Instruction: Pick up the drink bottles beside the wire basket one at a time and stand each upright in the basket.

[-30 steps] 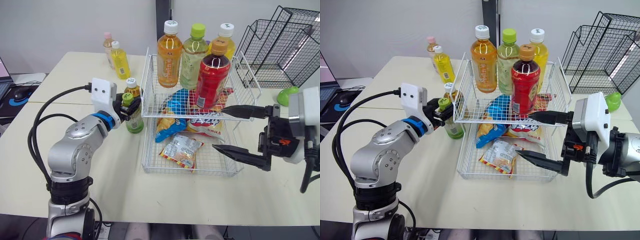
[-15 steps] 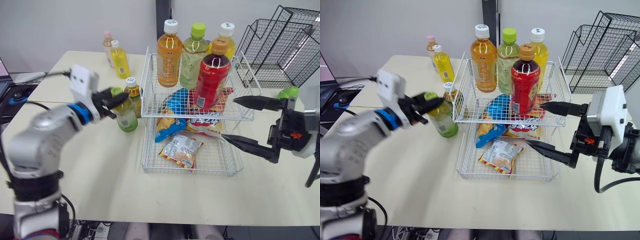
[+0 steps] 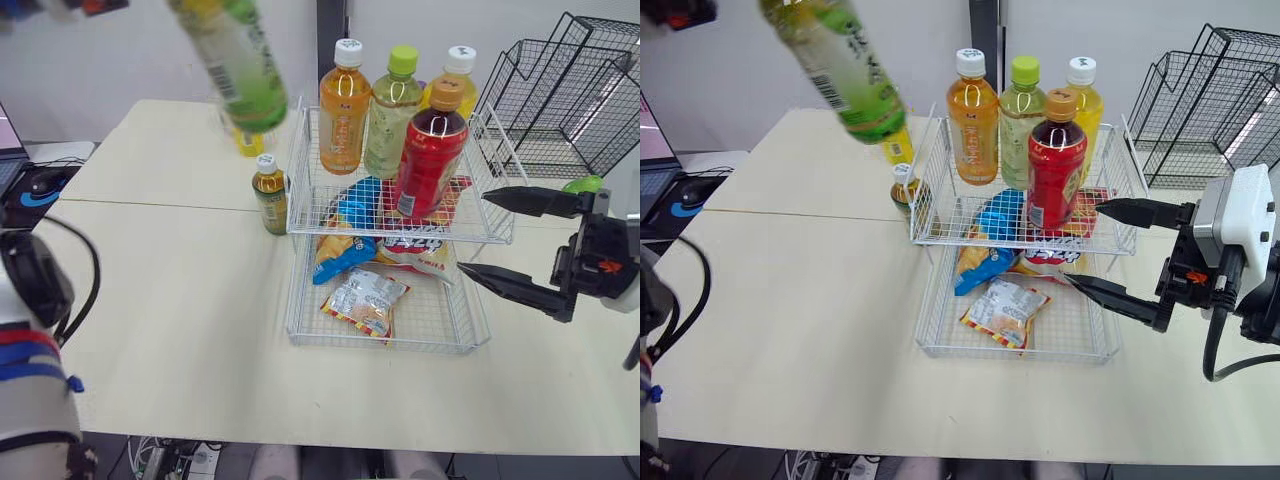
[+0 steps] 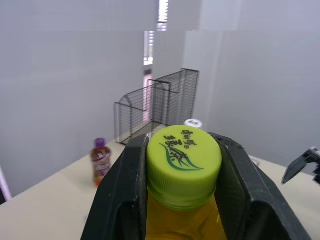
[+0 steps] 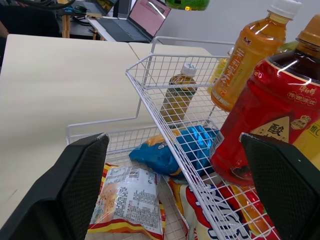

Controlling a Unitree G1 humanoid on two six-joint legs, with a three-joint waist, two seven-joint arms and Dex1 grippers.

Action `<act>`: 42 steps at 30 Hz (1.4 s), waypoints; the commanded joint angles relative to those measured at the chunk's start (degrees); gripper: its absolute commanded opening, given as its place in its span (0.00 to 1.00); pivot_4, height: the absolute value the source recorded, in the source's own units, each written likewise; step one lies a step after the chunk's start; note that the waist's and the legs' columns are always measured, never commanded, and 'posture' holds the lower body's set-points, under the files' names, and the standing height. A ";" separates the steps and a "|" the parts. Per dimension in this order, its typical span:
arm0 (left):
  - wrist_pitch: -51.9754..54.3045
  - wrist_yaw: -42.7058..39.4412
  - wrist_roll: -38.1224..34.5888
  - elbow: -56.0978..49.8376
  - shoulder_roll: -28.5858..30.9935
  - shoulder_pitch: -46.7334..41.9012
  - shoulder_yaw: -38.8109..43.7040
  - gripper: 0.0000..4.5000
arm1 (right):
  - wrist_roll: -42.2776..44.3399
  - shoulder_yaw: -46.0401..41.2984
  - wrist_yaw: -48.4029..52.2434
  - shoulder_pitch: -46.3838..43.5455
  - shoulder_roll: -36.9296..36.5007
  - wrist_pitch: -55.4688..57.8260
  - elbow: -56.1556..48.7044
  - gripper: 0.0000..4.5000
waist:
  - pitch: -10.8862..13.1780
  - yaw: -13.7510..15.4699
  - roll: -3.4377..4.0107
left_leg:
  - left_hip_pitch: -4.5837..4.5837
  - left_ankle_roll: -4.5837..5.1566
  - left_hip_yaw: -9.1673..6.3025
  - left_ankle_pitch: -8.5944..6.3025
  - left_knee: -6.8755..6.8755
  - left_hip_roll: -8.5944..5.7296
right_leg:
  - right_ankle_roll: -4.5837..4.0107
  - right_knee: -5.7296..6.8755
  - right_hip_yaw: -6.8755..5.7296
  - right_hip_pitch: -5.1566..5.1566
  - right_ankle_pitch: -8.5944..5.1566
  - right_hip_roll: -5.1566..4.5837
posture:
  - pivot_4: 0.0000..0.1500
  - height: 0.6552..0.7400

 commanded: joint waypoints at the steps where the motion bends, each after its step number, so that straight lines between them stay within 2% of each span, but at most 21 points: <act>1: -2.48 -4.53 2.28 2.49 -3.82 -4.09 -3.35 0.31 | -0.36 -1.43 -1.43 -1.19 -0.84 -0.47 -0.19 1.00 | 0.00 -0.17 0.00 | 0.00 0.00 0.01 0.00 -0.01 0.01 | 0.00 0.01 0.02 -0.01 0.00 0.01 | 1.00 0.95; 9: -11.98 -8.08 8.50 1.26 -15.20 0.60 -9.70 0.31 | 1.12 -6.25 -4.24 2.71 0.62 -0.05 -3.59 1.00 | 0.01 -0.39 0.04 | -0.11 0.00 0.08 0.00 -0.08 0.04 | -0.06 0.02 0.13 -0.18 0.00 0.03 | 1.00 0.95; 14: -16.38 -7.90 11.22 0.08 -18.98 3.53 -10.44 0.31 | 2.73 -7.88 -6.03 3.85 0.20 0.49 -5.03 1.00 | 0.01 -0.39 0.05 | -0.11 -0.01 0.11 0.00 -0.07 0.02 | -0.06 0.03 0.17 -0.20 0.00 0.03 | 1.00 0.95; 25: -21.78 -8.06 14.74 2.12 -23.51 5.59 -10.04 0.31 | 5.14 -9.03 -8.85 4.34 -0.74 1.05 -6.10 1.00 | 0.01 -0.17 0.05 | -0.12 0.00 0.10 0.00 -0.03 -0.02 | -0.06 0.01 0.16 -0.14 0.00 0.00 | 1.00 0.95; 32: -22.18 -10.83 15.23 3.51 -23.51 5.92 -10.36 0.31 | 5.69 -9.10 -9.99 4.65 -0.90 0.88 -6.66 1.00 | 0.01 -0.19 0.06 | -0.11 0.00 0.09 0.00 -0.03 -0.01 | -0.06 0.02 0.15 -0.13 0.00 0.01 | 1.00 0.95; 33: -22.12 -12.07 15.10 3.73 -23.19 5.94 -10.48 0.47 | 5.75 -9.20 -10.04 4.75 -0.90 0.88 -6.73 1.00 | 0.01 -0.19 0.06 | -0.11 0.00 0.09 0.00 -0.03 -0.02 | -0.06 0.02 0.15 -0.13 0.00 0.01 | 1.00 0.95; 41: -21.37 -15.86 14.21 3.70 -20.18 5.11 -8.03 0.99 | 6.01 -9.66 -9.94 5.17 -0.94 0.76 -6.96 1.00 | 0.01 -0.26 0.06 | -0.09 0.00 0.08 0.00 -0.03 0.00 | -0.06 0.02 0.14 -0.12 0.00 0.02 | 1.00 0.95; 42: -21.11 -16.19 14.00 3.30 -19.51 5.16 -7.51 0.99 | 6.01 -9.71 -9.90 5.22 -0.93 0.75 -7.00 1.00 | 0.01 -0.33 0.06 | -0.09 0.00 0.09 0.00 -0.03 0.00 | -0.05 0.02 0.15 -0.12 0.00 0.03 | 1.00 0.95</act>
